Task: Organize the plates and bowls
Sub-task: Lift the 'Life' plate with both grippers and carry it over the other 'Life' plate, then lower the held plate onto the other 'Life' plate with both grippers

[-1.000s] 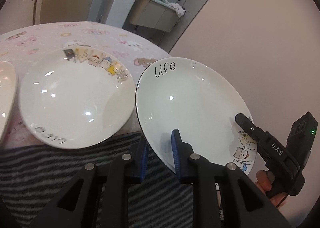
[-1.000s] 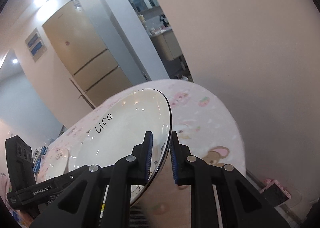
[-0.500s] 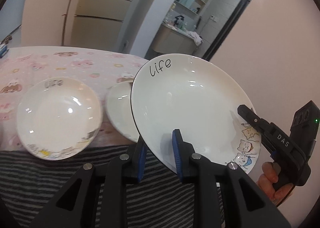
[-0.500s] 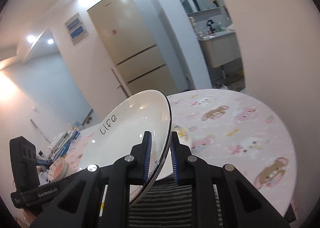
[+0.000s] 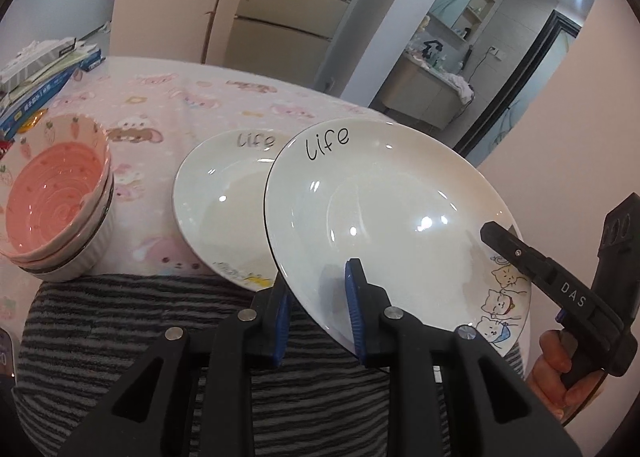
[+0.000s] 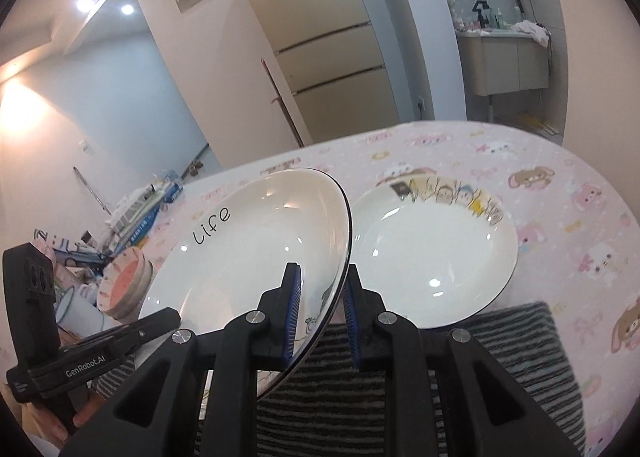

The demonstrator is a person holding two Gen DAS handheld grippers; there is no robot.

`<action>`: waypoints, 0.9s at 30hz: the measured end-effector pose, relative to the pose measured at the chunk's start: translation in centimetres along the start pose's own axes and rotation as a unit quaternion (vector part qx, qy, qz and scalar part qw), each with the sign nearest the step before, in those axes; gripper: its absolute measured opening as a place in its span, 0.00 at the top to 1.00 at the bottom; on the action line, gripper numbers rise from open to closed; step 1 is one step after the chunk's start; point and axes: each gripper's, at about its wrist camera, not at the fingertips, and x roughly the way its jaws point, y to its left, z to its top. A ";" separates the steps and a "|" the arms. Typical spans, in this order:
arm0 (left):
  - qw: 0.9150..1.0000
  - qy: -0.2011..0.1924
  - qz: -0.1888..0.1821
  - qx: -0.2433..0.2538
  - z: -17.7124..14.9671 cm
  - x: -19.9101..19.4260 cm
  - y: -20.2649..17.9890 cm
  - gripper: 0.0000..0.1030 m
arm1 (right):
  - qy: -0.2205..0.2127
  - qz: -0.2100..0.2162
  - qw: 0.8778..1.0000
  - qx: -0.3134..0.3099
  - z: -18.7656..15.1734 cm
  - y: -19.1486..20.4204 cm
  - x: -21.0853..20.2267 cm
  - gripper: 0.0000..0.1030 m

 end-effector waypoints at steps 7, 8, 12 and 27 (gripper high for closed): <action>1.000 0.008 0.016 -0.025 -0.6 1.0 3.6 0.78 | 0.032 -0.016 0.999 -0.013 -0.9 1.8 3.5 0.78; 0.999 0.007 0.023 -0.027 -0.7 1.0 3.8 0.78 | 0.036 -0.019 0.999 -0.015 -1.1 2.1 4.1 0.77; 0.998 0.003 0.050 -0.032 -0.6 1.7 5.0 0.78 | 0.058 -0.024 0.998 -0.022 -1.9 2.7 5.7 0.76; 0.990 -0.040 0.128 -0.030 -0.7 2.4 5.0 0.78 | 0.078 -0.023 0.996 -0.032 -3.0 3.8 7.8 0.69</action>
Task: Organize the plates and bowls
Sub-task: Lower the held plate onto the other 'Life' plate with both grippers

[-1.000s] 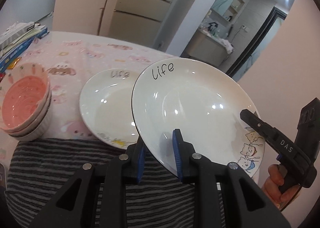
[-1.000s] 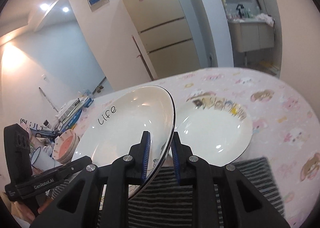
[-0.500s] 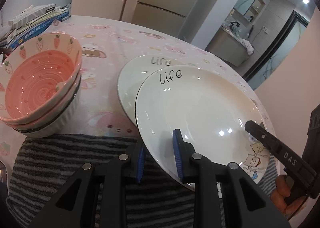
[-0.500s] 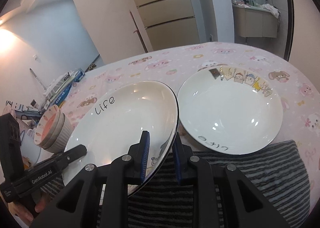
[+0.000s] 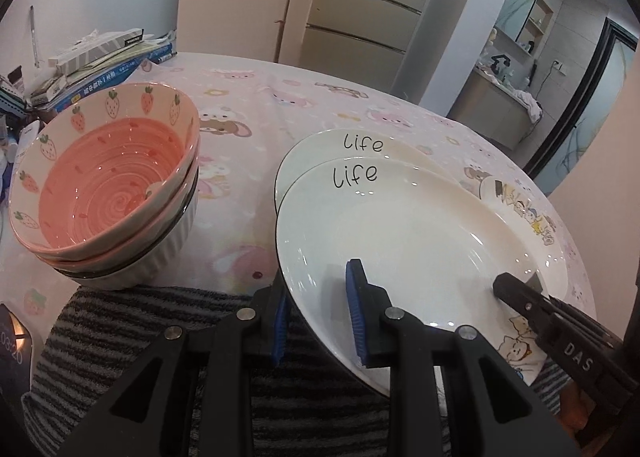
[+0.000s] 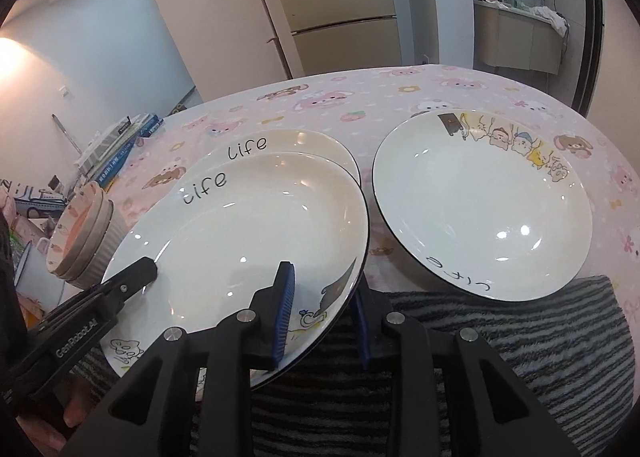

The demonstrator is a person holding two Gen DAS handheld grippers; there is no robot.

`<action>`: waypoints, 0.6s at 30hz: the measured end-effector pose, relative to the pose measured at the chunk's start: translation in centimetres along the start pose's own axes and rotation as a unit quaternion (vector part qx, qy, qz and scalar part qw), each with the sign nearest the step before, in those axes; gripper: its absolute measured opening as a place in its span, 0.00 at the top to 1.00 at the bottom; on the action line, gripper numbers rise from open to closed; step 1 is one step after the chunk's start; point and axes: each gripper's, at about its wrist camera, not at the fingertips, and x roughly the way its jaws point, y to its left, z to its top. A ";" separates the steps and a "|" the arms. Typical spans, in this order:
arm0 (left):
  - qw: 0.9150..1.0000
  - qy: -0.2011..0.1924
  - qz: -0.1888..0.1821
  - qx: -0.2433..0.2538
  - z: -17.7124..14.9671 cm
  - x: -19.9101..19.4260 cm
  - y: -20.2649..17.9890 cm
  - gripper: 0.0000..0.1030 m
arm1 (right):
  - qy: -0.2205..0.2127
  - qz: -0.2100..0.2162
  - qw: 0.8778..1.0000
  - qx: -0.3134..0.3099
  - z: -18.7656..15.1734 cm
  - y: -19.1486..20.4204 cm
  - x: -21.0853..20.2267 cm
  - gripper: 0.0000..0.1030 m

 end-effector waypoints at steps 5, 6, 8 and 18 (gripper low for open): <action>1.000 -0.004 -0.007 -0.009 0.0 0.0 0.4 0.77 | 0.000 -0.001 1.000 -0.003 -0.1 0.3 0.0 0.69; 1.000 -0.003 -0.009 -0.010 0.0 0.0 0.5 0.77 | -0.001 -0.001 1.000 -0.002 -0.1 0.3 0.0 0.69; 1.000 -0.002 -0.011 -0.007 0.0 0.1 0.4 0.75 | -0.001 -0.001 1.000 -0.002 -0.1 0.3 0.1 0.69; 0.999 0.000 -0.046 -0.018 -0.4 -0.1 1.0 0.73 | -0.004 -0.005 1.000 -0.010 0.2 0.5 0.7 0.66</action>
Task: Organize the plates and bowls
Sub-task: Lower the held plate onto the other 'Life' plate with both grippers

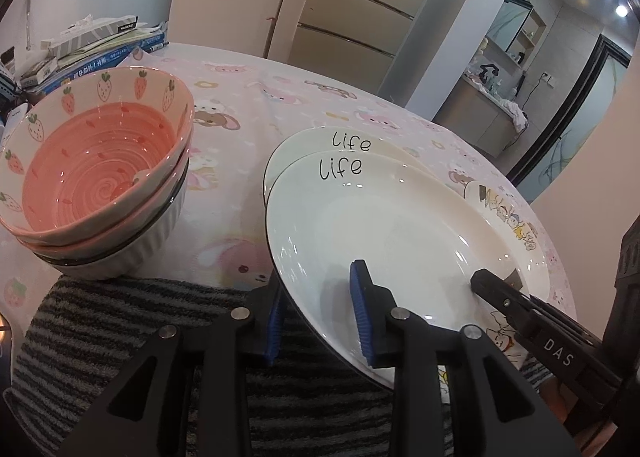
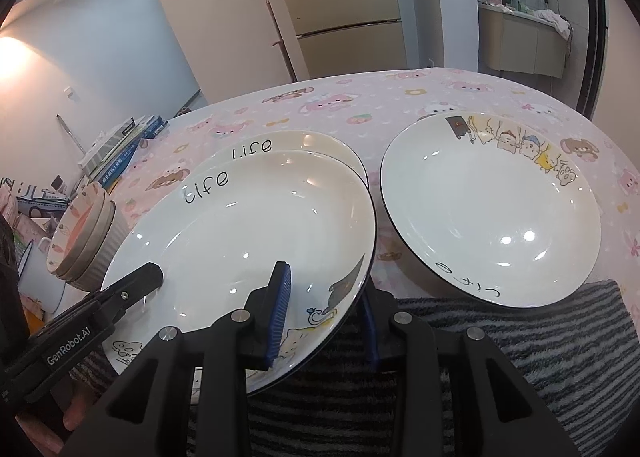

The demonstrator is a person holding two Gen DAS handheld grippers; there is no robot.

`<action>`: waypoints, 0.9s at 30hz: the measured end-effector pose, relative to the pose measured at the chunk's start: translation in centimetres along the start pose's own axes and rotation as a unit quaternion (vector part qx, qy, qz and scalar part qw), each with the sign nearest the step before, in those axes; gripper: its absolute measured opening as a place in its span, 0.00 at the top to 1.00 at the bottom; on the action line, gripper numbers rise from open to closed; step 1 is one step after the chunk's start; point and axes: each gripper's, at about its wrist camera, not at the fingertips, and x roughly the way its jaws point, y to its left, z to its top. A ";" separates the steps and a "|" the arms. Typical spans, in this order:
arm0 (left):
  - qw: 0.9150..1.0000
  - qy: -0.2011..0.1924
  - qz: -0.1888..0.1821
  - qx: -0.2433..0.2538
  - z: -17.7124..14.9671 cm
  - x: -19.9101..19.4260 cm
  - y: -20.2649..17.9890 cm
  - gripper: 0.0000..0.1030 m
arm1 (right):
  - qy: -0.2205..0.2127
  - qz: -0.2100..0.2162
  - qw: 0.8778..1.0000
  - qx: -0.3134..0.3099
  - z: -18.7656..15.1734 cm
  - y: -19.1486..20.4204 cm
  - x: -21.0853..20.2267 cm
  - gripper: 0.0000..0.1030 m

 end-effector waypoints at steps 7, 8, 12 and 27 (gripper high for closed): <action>1.000 -0.003 -0.007 -0.006 -0.1 -0.3 0.2 0.72 | -0.008 0.001 1.000 -0.004 -0.1 -0.1 0.1 0.66; 1.000 -0.003 -0.009 -0.009 -0.2 -0.4 0.3 0.72 | -0.012 0.006 1.000 -0.006 -0.2 -0.2 0.2 0.66; 1.000 -0.001 -0.014 -0.014 -0.3 -0.4 0.4 0.72 | -0.013 0.010 1.000 -0.006 -0.1 -0.2 0.4 0.66; 1.000 0.010 -0.004 -0.006 -0.1 0.1 -0.1 0.56 | -0.013 -0.021 0.999 -0.020 0.2 0.9 0.9 0.63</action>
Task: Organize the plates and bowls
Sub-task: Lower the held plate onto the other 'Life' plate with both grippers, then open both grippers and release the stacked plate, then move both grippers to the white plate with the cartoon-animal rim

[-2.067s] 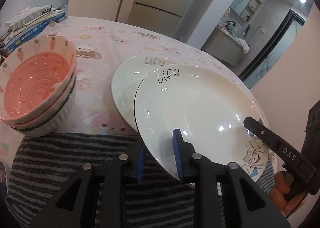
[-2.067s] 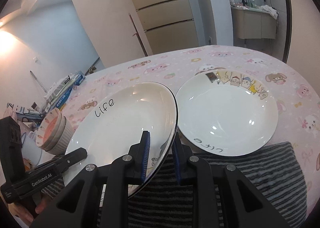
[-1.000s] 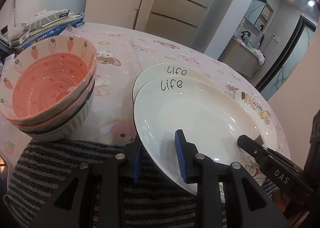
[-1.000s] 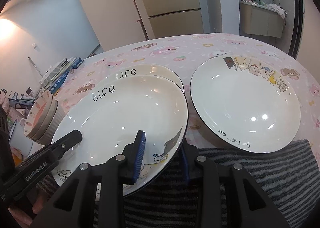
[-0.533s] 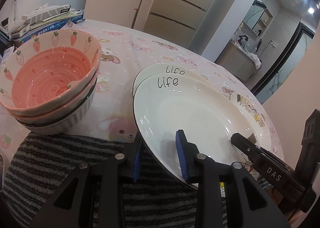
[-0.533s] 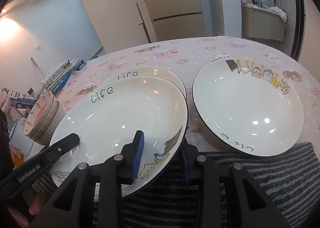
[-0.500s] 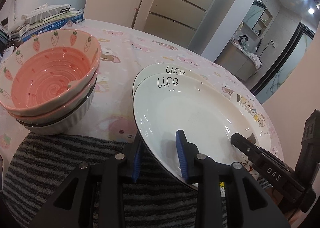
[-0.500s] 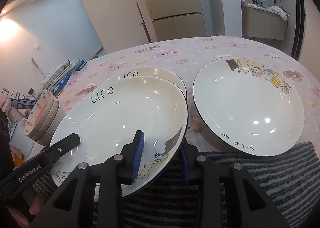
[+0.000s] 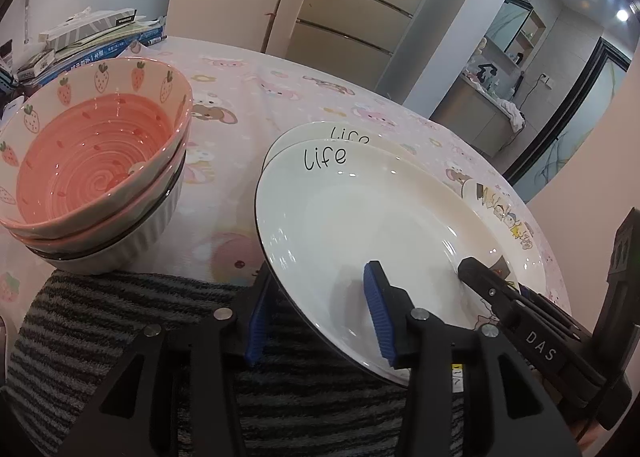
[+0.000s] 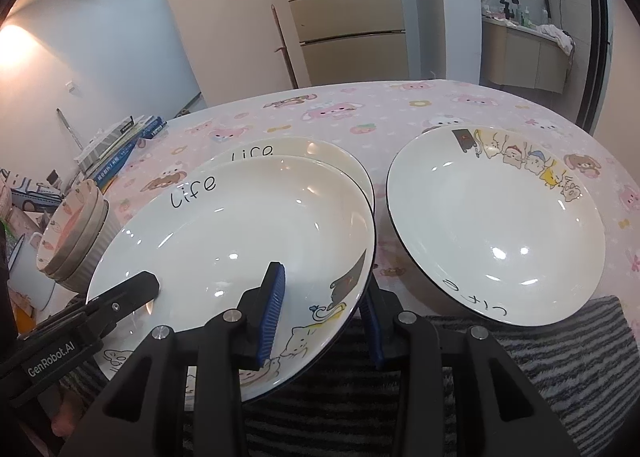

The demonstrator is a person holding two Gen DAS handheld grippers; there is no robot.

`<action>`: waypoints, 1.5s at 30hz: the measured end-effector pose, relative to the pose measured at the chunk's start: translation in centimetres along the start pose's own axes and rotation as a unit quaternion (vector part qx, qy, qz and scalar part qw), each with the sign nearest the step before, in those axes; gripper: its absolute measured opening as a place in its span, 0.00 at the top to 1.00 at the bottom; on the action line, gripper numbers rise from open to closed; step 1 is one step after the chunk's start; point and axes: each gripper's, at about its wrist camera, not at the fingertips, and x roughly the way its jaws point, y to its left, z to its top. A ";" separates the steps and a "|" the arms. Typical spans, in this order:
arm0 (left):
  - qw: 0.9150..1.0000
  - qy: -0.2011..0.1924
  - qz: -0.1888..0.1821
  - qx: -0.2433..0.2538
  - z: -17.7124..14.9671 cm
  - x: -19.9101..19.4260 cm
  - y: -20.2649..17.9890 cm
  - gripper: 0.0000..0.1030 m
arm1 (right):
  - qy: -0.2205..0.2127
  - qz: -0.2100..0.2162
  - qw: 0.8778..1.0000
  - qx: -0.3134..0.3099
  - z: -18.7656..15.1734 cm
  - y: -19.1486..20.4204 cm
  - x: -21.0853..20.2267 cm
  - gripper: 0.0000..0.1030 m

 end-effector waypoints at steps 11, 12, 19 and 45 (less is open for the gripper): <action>1.000 0.011 0.010 -0.022 0.2 0.4 0.7 0.26 | 0.050 -0.036 0.998 0.027 1.1 0.8 0.9 0.61; 1.000 0.010 0.011 -0.023 0.2 0.4 0.7 0.26 | 0.046 -0.041 0.998 0.022 0.9 1.1 0.8 0.59; 1.000 -0.002 0.006 -0.022 0.0 -0.3 0.7 0.24 | 0.060 -0.037 0.998 -0.008 0.9 1.4 0.2 0.57; 0.999 -0.031 0.014 0.039 -0.8 -3.3 -1.9 0.52 | -0.064 0.068 0.995 0.016 1.3 -5.2 -7.5 0.55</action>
